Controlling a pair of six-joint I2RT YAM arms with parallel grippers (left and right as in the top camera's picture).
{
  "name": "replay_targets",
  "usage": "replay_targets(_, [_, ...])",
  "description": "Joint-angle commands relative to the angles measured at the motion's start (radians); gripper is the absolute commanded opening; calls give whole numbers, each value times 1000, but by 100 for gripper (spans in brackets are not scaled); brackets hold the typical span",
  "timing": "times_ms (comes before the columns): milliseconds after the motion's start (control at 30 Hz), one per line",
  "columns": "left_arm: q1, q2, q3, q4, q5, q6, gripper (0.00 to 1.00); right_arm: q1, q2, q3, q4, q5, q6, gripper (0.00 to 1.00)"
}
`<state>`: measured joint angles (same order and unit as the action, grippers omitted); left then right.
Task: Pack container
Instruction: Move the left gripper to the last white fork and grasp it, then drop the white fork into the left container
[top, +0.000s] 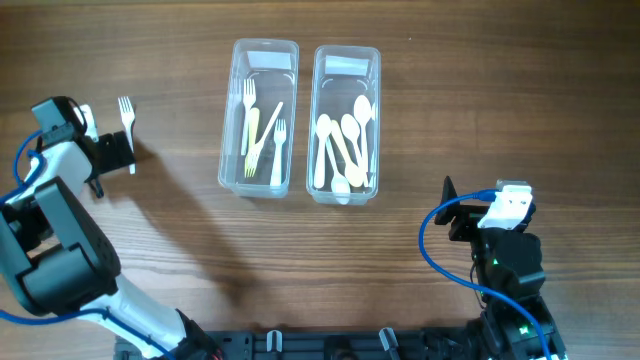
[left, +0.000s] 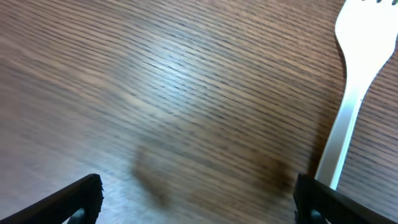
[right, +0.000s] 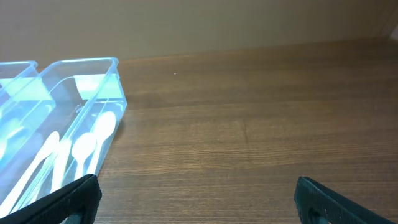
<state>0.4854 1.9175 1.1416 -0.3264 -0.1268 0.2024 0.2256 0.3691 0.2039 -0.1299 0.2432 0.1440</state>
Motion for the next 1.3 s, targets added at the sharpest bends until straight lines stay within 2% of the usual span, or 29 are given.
replay_targets(0, [-1, -135, -9, 18, -71, -72, 100, 3, -5, -3, 2, -5, -12, 100])
replay_targets(67, [-8, -192, -9, 19, 1, -141, 100, 3, -5, -3, 2, -5, -12, 100])
replay_targets(133, [-31, -225, -9, 23, 158, -151, 97, 3, -5, -3, 1, -5, -12, 100])
replay_targets(167, [-39, -225, -9, 24, 188, -151, 97, 3, -5, -3, 2, -5, -12, 100])
replay_targets(300, [-69, -156, -9, 40, 208, -149, 99, 3, -5, -3, 1, -5, -12, 100])
replay_targets(433, [-89, -45, -9, 121, 261, 47, 94, 3, -5, -3, 1, -5, -12, 100])
replay_targets(567, [-89, 71, -9, 189, 261, 57, 96, 3, -5, -3, 1, -5, -12, 100])
replay_targets(667, [-88, 154, -9, 192, 261, 56, 92, 3, -5, -3, 1, -5, -12, 100])
replay_targets(700, [-88, 170, -9, 188, 261, 56, 86, 3, -5, -3, 2, -5, -12, 100])
replay_targets(733, [-88, 175, -9, 184, 261, 56, 73, 3, -5, -3, 2, -5, -12, 100])
replay_targets(767, [-88, 175, -9, 176, 261, 56, 52, 3, -5, -3, 2, -5, -11, 100])
replay_targets(800, [-88, 175, -9, 166, 261, 55, 27, 3, -5, -3, 1, -5, -12, 100])
replay_targets(867, [-88, 175, -9, 140, 261, 52, 4, 3, -5, -3, 1, -5, -12, 100])
replay_targets(1000, [-89, 132, -9, 79, 262, 50, 4, 3, -5, -3, 1, -5, -12, 100])
replay_targets(1033, [-92, 89, -9, 71, 262, 15, 4, 3, -5, -3, 1, -5, -12, 100])
replay_targets(1167, [-138, -184, -9, 71, 301, -143, 4, 3, -5, -3, 1, -5, -12, 100])
replay_targets(1267, [-240, -422, -9, 51, 446, -240, 4, 3, -5, -3, 1, -5, -12, 100])
